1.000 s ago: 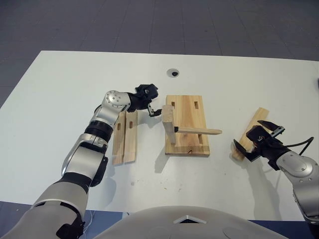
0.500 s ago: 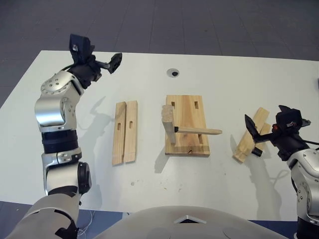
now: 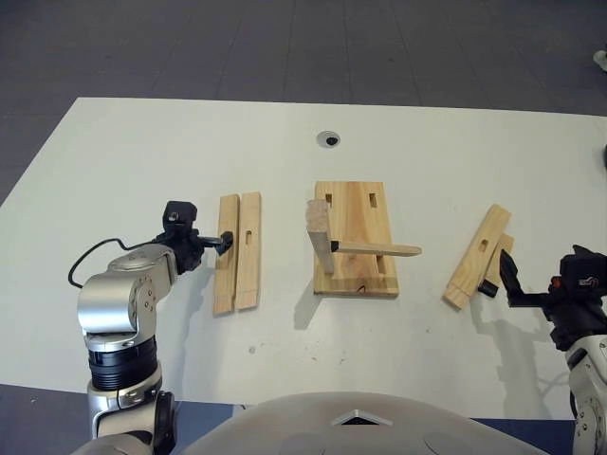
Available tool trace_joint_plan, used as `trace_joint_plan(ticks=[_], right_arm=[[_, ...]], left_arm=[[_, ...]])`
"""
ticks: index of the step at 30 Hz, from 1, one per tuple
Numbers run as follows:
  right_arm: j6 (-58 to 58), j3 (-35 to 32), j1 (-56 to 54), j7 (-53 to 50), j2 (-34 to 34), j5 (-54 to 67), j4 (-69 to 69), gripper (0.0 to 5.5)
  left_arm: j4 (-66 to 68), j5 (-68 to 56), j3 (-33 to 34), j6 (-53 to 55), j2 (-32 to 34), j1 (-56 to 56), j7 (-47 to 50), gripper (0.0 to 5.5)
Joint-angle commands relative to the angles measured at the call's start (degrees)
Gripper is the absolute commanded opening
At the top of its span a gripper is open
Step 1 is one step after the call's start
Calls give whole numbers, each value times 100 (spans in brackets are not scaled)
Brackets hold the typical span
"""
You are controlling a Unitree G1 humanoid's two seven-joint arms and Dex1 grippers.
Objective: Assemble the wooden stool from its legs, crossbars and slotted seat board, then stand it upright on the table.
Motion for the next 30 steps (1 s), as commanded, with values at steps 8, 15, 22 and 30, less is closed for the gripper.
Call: trace_joint_plan(ticks=[8,15,22,30], right_arm=[[12,104,-15,32,-85,-59,-88,540],[-24,254,-33,10,-68,-116,-43,540],[-19,363,24,26,-95,-157,-60,540],[-6,344,-67,29,-149,-138,-20,540]], left_arm=[[454,213,-160,-539,318,102,101,537],[565,155,-143,-796,474,-118,24,537],[304,-34,-132,-532,220,-348,46,537],[712,110,-212,-605,208,273,166,452]])
